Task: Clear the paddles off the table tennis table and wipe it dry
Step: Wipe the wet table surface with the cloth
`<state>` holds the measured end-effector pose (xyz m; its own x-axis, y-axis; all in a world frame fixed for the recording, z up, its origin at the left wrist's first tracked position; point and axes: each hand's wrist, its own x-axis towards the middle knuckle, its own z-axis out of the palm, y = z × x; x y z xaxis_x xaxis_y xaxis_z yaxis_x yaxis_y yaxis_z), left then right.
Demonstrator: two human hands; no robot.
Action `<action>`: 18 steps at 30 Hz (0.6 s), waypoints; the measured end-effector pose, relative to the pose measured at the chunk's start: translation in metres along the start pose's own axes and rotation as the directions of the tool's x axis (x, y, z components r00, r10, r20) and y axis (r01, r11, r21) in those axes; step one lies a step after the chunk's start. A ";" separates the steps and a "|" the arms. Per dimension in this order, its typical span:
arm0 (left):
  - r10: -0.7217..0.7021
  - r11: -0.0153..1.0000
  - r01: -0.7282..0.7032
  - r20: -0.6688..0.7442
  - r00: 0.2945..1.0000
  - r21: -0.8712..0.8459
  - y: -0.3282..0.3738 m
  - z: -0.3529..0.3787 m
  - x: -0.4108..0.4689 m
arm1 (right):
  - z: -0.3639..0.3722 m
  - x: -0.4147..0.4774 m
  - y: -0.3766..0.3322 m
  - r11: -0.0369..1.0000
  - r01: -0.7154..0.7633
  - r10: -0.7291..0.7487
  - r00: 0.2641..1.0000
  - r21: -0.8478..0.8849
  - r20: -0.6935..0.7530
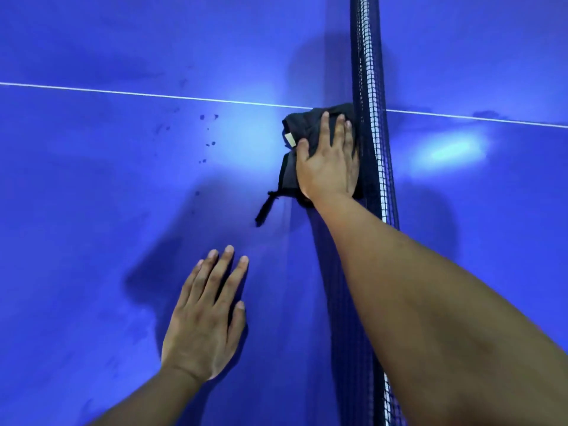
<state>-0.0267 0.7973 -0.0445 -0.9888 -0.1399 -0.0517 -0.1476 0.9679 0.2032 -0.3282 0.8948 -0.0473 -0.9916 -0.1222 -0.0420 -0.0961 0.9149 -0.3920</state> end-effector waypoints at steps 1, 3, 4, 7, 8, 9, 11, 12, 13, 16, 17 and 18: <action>0.005 1.000 -0.005 -0.003 1.000 -0.002 0.001 0.000 0.000 | 0.000 0.013 -0.001 1.000 0.004 -0.004 1.000 -0.006 -0.002; 0.012 1.000 -0.012 -0.013 1.000 -0.002 0.001 0.000 0.003 | 0.001 0.032 -0.003 1.000 0.007 -0.007 1.000 -0.016 0.001; 0.011 1.000 -0.011 -0.017 1.000 0.001 0.000 0.000 0.004 | 0.002 0.036 -0.004 1.000 0.005 -0.005 1.000 -0.021 0.001; 0.007 1.000 -0.007 -0.028 1.000 -0.007 -0.001 0.000 0.004 | 0.002 0.039 -0.005 0.999 0.013 -0.013 1.000 -0.033 0.003; 0.006 1.000 -0.006 -0.026 1.000 -0.015 -0.001 0.001 0.003 | 0.001 0.037 -0.004 0.999 0.020 -0.019 1.000 -0.033 0.011; 0.005 1.000 -0.006 -0.025 1.000 -0.024 -0.001 0.001 0.002 | 0.000 0.031 -0.003 0.999 0.027 -0.026 1.000 -0.034 0.015; 0.000 1.000 0.000 -0.018 1.000 -0.029 -0.001 0.002 0.003 | 0.000 0.014 0.001 0.997 0.057 -0.057 0.998 -0.053 0.012; 0.000 1.000 0.000 -0.018 1.000 -0.023 -0.002 0.003 0.003 | 0.000 -0.001 0.004 0.994 0.074 -0.074 0.997 -0.076 0.005; 0.002 1.000 -0.002 -0.020 1.000 -0.017 -0.002 0.004 0.004 | 0.000 -0.017 0.007 0.990 0.093 -0.094 0.996 -0.102 0.000; 0.005 1.000 -0.005 -0.012 1.000 -0.020 -0.004 0.005 0.004 | 0.001 -0.074 0.017 0.980 0.122 -0.124 0.992 -0.158 -0.002; 0.010 0.999 -0.010 -0.011 1.000 -0.032 -0.004 0.006 0.003 | 0.001 -0.094 0.021 0.980 0.120 -0.122 0.992 -0.161 -0.006; 0.015 0.999 -0.015 -0.011 1.000 -0.047 -0.004 0.006 0.003 | 0.000 -0.110 0.022 0.980 0.116 -0.119 0.993 -0.158 -0.010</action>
<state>-0.0291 0.7943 -0.0510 -0.9911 -0.1279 -0.0381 -0.1333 0.9590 0.2501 -0.2208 0.9285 -0.0518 -0.9738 -0.2268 0.0139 -0.2233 0.9438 -0.2437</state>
